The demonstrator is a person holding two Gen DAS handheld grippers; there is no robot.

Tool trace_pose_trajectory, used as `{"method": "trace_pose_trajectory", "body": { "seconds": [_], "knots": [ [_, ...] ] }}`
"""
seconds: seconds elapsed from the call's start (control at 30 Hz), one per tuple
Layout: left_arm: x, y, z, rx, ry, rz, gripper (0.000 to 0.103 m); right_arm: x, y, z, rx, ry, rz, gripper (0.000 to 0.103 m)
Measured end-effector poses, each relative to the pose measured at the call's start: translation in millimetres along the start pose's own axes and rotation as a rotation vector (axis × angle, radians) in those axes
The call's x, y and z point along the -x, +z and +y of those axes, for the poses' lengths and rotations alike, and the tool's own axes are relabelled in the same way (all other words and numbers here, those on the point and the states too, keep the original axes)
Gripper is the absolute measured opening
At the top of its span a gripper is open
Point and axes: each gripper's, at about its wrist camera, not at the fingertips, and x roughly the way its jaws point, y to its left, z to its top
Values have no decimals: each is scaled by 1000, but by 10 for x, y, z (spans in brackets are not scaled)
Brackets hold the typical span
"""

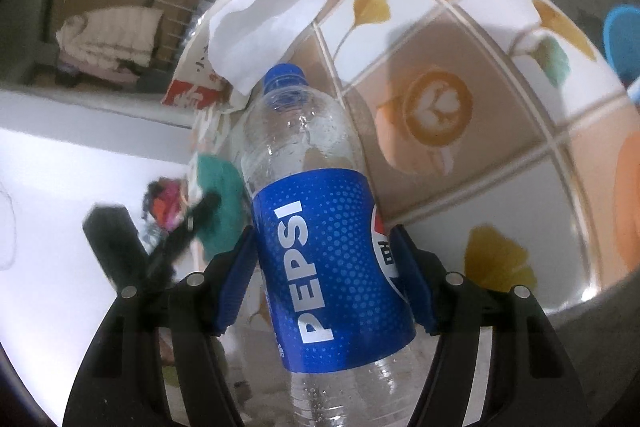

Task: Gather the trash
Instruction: 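Grasp the teal plastic bag with the left gripper while the right gripper holds the Pepsi bottle, then carry the teal bag and Pepsi bottle over the blue wastebasket with both grippers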

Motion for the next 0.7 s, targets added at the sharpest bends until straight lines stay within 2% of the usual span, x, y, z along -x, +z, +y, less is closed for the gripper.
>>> {"method": "trace_pose_trajectory", "body": {
  "seconds": [0.07, 0.13, 0.2, 0.3, 0.6, 0.7],
  "knots": [
    [48, -130, -69, -33, -55, 54, 46, 11, -37, -9, 1, -4, 0, 63],
    [72, -224, -123, -48, -21, 67, 47, 19, -50, 9, 20, -19, -1, 64],
    [87, -277, -167, -57, 19, 69, 55, 10, -49, 44, 35, -38, -5, 65],
    [102, -295, -193, -50, 54, 56, 60, -23, -27, 134, 62, -74, -4, 65],
    [-20, -369, -275, -73, 115, 77, 61, -67, -47, 315, 169, -193, 2, 70],
    [-49, -398, -288, -66, 100, 75, 57, -96, -60, 338, 191, -205, 8, 70]
  ]
}}
